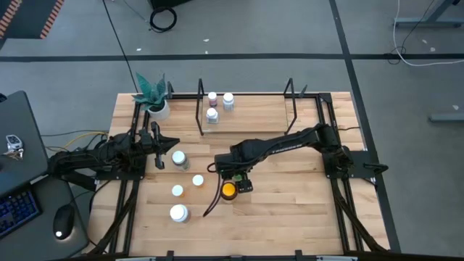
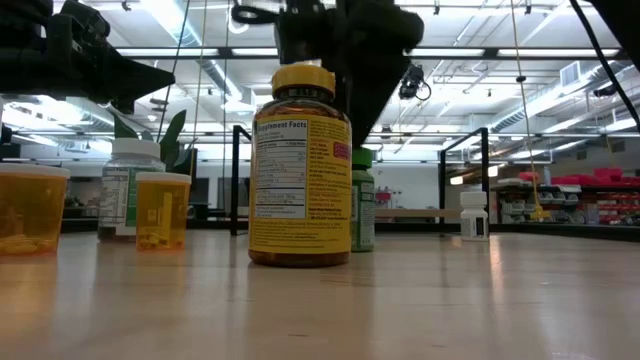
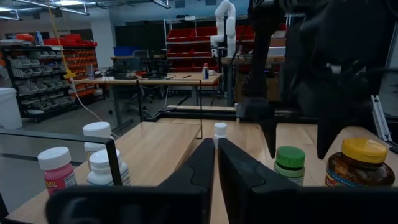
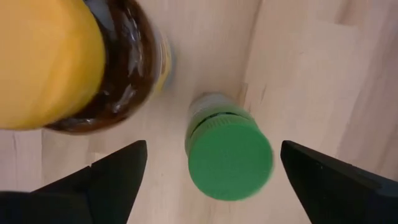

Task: Pick and place medicine bottles onto shelf by color
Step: Put the green pill bottle on the shelf

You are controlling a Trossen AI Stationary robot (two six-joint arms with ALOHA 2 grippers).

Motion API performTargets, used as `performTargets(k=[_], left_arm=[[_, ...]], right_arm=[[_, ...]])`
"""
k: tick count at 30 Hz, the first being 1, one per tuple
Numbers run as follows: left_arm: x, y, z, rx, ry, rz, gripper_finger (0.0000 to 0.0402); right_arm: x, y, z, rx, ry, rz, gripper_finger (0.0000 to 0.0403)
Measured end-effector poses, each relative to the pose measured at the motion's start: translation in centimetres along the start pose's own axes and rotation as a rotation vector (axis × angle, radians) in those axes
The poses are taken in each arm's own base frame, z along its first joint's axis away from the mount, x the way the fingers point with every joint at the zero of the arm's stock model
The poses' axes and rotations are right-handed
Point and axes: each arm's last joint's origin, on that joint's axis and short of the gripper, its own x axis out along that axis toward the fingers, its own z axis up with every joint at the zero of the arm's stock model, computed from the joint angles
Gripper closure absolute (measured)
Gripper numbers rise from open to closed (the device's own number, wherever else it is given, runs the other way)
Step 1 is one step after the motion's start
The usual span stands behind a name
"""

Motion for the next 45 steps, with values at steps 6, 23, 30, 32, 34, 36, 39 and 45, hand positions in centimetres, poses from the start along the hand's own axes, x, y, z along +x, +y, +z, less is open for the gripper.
performTargets(k=[6,23,30,32,34,36,39,45], left_arm=[[0.0,0.0,0.0,0.0,0.0,0.0,0.0366],[0.0,0.0,0.0,0.0,0.0,0.0,0.0368],[0.0,0.0,0.0,0.0,0.0,0.0,0.037],[0.0,0.0,0.0,0.0,0.0,0.0,0.0373],[0.0,0.0,0.0,0.0,0.0,0.0,0.0376],[0.0,0.0,0.0,0.0,0.0,0.0,0.0376],[0.0,0.0,0.0,0.001,0.0,0.0,0.0372],[0.0,0.0,0.0,0.0,0.0,0.0,0.0366]], right_arm=[[1.8,-0.4,-0.5,-0.016,0.01,0.0,0.0027],[3.7,-2.9,-1.0,-0.003,-0.006,0.026,0.0135],[3.0,-4.1,-1.2,0.013,-0.02,0.023,0.0171],[2.0,-4.7,-1.2,0.021,-0.04,0.012,0.0167],[1.0,-5.5,-1.1,0.036,-0.064,-0.004,0.0158],[0.0,-6.3,-1.0,0.055,-0.082,-0.033,0.0152],[-1.4,-7.9,-0.6,0.1,-0.118,-0.091,0.0152],[-2.5,-10.9,-0.7,0.181,-0.157,-0.122,0.0158]])
